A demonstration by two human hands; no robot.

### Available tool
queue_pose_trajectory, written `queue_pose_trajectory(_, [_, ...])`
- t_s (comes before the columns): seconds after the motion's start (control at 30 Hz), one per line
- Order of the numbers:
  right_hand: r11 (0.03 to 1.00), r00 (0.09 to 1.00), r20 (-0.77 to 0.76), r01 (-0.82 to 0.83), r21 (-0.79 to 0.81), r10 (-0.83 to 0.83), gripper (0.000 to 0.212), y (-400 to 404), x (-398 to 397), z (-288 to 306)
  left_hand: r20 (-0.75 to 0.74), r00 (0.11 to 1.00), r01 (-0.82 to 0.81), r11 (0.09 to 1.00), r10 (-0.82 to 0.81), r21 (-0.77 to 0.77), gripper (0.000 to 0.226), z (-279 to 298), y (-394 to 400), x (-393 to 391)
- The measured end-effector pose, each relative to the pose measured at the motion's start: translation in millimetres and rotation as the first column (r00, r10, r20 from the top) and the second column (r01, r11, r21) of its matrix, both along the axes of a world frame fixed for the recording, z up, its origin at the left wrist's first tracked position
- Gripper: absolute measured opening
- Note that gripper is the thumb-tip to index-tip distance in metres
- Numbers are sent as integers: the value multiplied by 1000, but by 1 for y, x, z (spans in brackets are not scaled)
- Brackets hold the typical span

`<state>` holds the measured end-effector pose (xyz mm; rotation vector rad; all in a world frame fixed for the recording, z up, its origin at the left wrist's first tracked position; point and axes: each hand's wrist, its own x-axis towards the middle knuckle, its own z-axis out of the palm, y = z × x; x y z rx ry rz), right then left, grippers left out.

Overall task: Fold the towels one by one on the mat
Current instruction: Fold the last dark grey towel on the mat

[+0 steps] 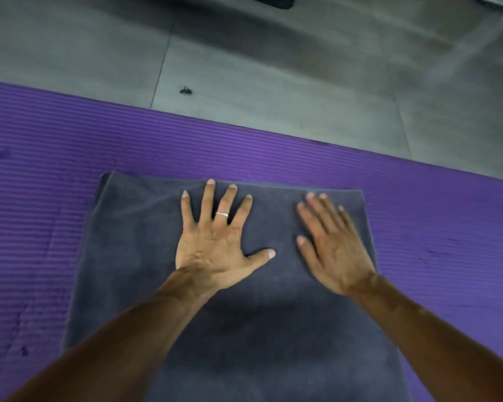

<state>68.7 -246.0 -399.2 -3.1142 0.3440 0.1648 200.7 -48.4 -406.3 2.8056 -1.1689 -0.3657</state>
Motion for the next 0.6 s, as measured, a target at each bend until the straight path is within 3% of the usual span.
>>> queue_pose_trajectory(0.03, [998, 996, -56, -64, -14, 63, 62, -5, -12, -1, 1, 1000, -8, 1000, 8, 5, 105, 1, 0, 0])
queue_pose_trajectory(0.07, [1000, 997, -76, -10, -16, 8, 65, -17, -19, -1, 1, 1000, -10, 1000, 10, 17, 105, 2, 0, -1])
queue_pose_trajectory(0.13, [944, 943, -36, 330, -23, -331, 74, -49, -22, -4, -4, 1000, -8, 999, 8, 38, 105, 3, 0, -1])
queue_pose_trajectory(0.2, [896, 891, -94, 442, -48, -444, 79, -66, -17, 1, 6, 1000, -2, 1000, 2, 27, 104, 4, 2, 1])
queue_pose_trajectory(0.3, [992, 997, -55, 48, -118, -54, 69, -57, -21, 15, 174, 978, 141, 980, -116, -140, 80, 1, 0, -15])
queue_pose_trajectory(0.37, [968, 976, -30, -219, -124, 217, 62, -57, -38, 10, 273, 921, 342, 913, -279, -220, 63, -1, -15, -44])
queue_pose_trajectory(0.47, [925, 925, -118, -372, -77, 362, 63, -73, -55, 1, 177, 914, 391, 908, -364, -153, 71, -5, -60, -94])
queue_pose_trajectory(0.53, [960, 957, -130, -270, -71, 259, 69, -103, -49, -9, 113, 958, 274, 959, -264, -76, 81, -10, -81, -107])
queue_pose_trajectory(0.6, [1000, 995, -92, 23, -12, -24, 74, -131, -30, -13, 107, 970, 221, 975, -218, -14, 83, -10, -87, -107])
